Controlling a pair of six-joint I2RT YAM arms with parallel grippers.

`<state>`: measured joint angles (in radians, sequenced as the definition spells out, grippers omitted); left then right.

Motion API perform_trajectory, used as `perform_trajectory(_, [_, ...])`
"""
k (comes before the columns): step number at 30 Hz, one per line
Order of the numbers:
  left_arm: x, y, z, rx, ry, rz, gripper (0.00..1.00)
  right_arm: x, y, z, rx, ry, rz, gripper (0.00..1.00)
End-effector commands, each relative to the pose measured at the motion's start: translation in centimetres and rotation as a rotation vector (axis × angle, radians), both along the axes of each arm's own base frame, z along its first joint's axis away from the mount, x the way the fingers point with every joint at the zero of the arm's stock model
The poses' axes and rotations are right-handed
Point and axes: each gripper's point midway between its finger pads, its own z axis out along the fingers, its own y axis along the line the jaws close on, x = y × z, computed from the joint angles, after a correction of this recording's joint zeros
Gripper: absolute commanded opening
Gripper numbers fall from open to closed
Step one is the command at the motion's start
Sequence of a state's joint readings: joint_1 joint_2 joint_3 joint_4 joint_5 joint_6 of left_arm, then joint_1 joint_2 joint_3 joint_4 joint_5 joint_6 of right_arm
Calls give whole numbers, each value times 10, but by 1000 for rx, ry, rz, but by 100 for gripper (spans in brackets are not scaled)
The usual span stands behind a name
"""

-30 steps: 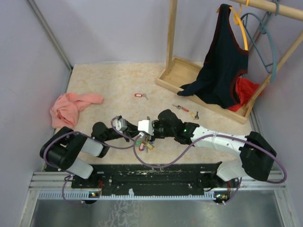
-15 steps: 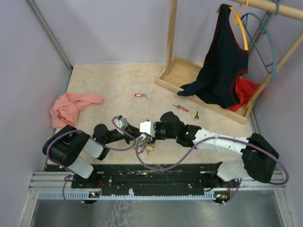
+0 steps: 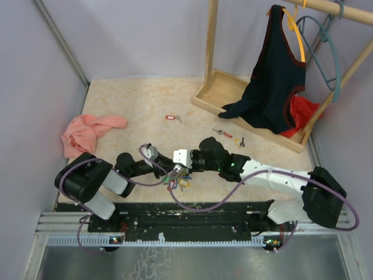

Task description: Put the keys on the keyring

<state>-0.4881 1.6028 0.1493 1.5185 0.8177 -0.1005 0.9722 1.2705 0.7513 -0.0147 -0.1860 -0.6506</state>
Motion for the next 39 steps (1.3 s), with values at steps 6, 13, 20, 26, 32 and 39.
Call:
perform_trajectory(6, [-5, -7, 44, -91, -282, -110, 35, 2, 11, 15, 54, -11, 19, 0])
perform_trajectory(13, [0, -12, 44, -84, -290, -197, 37, 2, 11, 15, 48, -11, 21, 0])
perform_trajectory(20, [-2, -17, 32, -66, -248, -277, 30, 1, 11, 17, 50, -13, 23, 0])
perform_trajectory(26, [-1, -19, 30, -64, -243, -296, 30, 1, 12, 16, 48, -7, 29, 0])
perform_trajectory(32, [0, -22, 29, -63, -233, -310, 27, 0, 13, 18, 51, -8, 33, 0])
perform_trajectory(39, [1, -25, 23, -60, -220, -313, 28, 0, 14, 22, 60, -10, 40, 0])
